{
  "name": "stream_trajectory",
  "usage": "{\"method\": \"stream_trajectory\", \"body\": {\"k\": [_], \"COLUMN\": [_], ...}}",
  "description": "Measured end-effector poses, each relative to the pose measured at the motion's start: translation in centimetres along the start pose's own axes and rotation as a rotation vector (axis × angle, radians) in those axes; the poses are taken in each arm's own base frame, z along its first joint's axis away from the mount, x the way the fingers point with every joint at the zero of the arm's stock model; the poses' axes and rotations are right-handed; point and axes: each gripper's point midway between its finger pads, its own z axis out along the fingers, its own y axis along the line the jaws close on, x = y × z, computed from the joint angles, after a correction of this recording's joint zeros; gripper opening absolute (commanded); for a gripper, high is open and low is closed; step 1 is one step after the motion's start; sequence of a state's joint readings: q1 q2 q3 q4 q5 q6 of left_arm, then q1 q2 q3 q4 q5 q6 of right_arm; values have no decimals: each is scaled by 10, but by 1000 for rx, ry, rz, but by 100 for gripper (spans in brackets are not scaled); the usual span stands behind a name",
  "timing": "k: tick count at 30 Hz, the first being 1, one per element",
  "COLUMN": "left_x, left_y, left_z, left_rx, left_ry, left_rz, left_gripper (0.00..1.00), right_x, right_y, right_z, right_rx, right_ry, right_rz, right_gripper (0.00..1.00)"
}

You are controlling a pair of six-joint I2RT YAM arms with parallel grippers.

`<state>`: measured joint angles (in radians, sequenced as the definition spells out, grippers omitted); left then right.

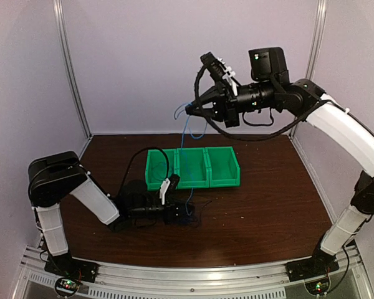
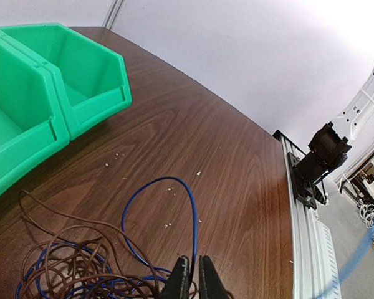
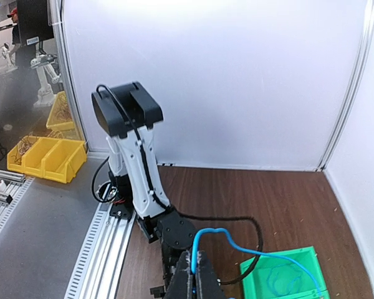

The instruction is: Untangle the cables

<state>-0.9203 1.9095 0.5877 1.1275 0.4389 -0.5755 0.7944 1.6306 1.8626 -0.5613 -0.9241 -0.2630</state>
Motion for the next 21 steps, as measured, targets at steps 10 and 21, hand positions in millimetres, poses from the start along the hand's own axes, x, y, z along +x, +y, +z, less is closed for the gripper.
{"method": "stream_trajectory", "body": {"k": [10, 21], "left_x": [8, 1], "left_y": [5, -6], "left_z": [5, 2], "left_rx": [-8, 2], "left_ry": [29, 38], "left_rz": [-20, -30], "left_gripper": [5, 39], "right_x": [-84, -80], "right_y": [13, 3], "right_z": [-68, -108], "right_rx": [95, 189], "right_ry": [-147, -136], "right_rz": [-184, -190], "right_gripper": [0, 0]}}
